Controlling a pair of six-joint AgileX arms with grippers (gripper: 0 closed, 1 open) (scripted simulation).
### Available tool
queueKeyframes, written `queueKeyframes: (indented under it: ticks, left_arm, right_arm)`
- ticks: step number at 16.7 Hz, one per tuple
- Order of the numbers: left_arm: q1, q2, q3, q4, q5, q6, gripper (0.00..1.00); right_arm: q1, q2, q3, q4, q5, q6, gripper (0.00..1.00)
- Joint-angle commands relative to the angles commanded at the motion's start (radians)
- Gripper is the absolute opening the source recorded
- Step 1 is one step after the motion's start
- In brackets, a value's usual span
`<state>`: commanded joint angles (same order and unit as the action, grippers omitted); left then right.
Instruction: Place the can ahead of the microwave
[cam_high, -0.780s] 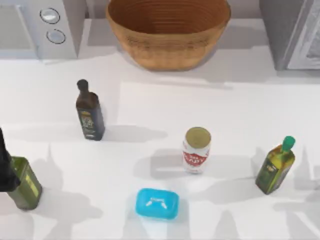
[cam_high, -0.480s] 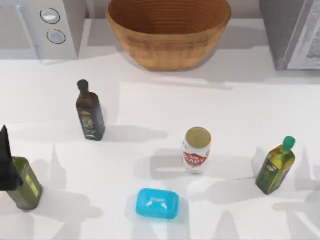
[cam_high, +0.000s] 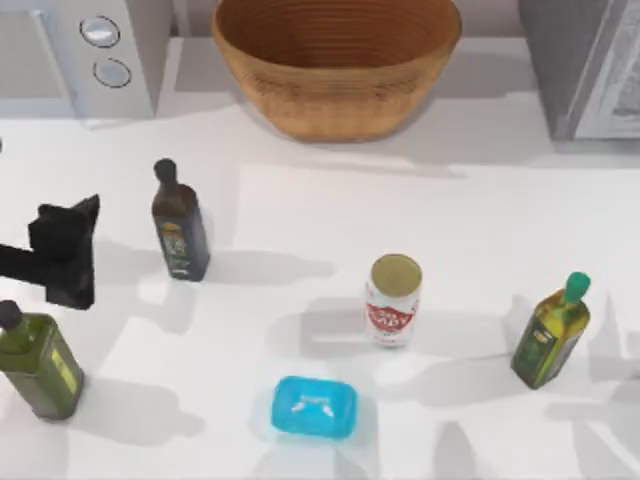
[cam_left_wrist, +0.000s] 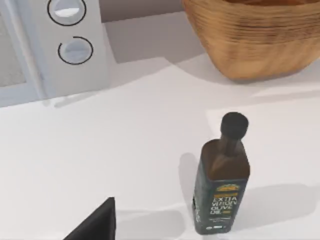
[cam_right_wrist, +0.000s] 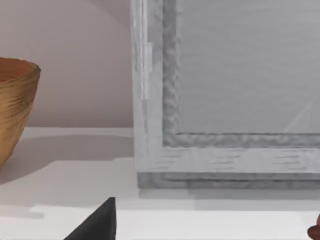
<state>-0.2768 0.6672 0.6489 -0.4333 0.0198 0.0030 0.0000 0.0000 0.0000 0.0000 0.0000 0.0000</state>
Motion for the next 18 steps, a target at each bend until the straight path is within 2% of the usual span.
queueKeyframes:
  ticks: [10,15,18]
  left_arm:
    - [-0.356,1.105,0.972,-0.658,-0.003,-0.016,1.0]
    - [-0.49,1.473,1.343,-0.886,-0.009,-0.022,1.0]
    - [-0.539,1.614,1.491,-0.967,-0.013,-0.023,1.0]
  right_arm:
    - [0.0,0.0,0.0,0.0,0.0,0.0,1.0]
    - [0.0,0.0,0.0,0.0,0.0,0.0,1.0]
    - [0.0,0.0,0.0,0.0,0.0,0.0,1.0]
